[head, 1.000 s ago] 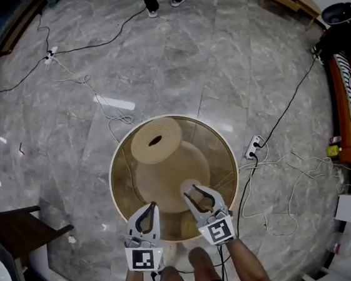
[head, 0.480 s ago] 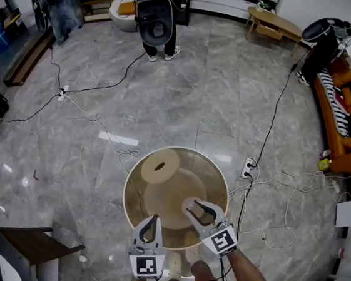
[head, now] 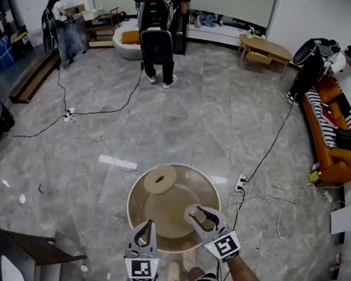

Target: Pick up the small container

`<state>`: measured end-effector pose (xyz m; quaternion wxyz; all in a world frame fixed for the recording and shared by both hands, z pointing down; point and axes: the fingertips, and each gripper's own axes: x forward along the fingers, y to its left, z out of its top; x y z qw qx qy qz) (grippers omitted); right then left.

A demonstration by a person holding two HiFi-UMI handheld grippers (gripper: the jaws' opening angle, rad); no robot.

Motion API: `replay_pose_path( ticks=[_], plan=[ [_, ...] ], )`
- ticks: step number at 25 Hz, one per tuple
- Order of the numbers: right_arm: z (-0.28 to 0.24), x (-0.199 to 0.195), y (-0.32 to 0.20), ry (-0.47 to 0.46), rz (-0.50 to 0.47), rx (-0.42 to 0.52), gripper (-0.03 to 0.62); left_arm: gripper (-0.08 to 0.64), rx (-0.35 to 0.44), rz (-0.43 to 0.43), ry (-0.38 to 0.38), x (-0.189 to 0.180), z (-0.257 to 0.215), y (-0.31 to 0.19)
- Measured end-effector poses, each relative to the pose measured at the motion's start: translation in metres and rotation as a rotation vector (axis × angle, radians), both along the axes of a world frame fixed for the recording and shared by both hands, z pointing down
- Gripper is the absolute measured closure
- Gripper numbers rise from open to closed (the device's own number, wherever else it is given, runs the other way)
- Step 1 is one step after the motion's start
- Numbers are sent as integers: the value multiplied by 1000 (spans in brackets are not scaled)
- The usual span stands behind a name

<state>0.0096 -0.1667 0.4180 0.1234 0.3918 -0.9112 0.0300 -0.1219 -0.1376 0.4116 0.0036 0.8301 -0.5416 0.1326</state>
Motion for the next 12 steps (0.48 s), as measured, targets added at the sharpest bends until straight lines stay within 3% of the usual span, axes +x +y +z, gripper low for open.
replay_pose_path(
  ticks=[8, 12],
  plan=[
    [-44, 16, 43, -11, 51, 34, 456, 543, 56, -36, 41, -14, -59, 41],
    [-48, 27, 63, 1, 71, 35, 456, 543, 79, -28, 2, -19, -60, 58]
  ],
)
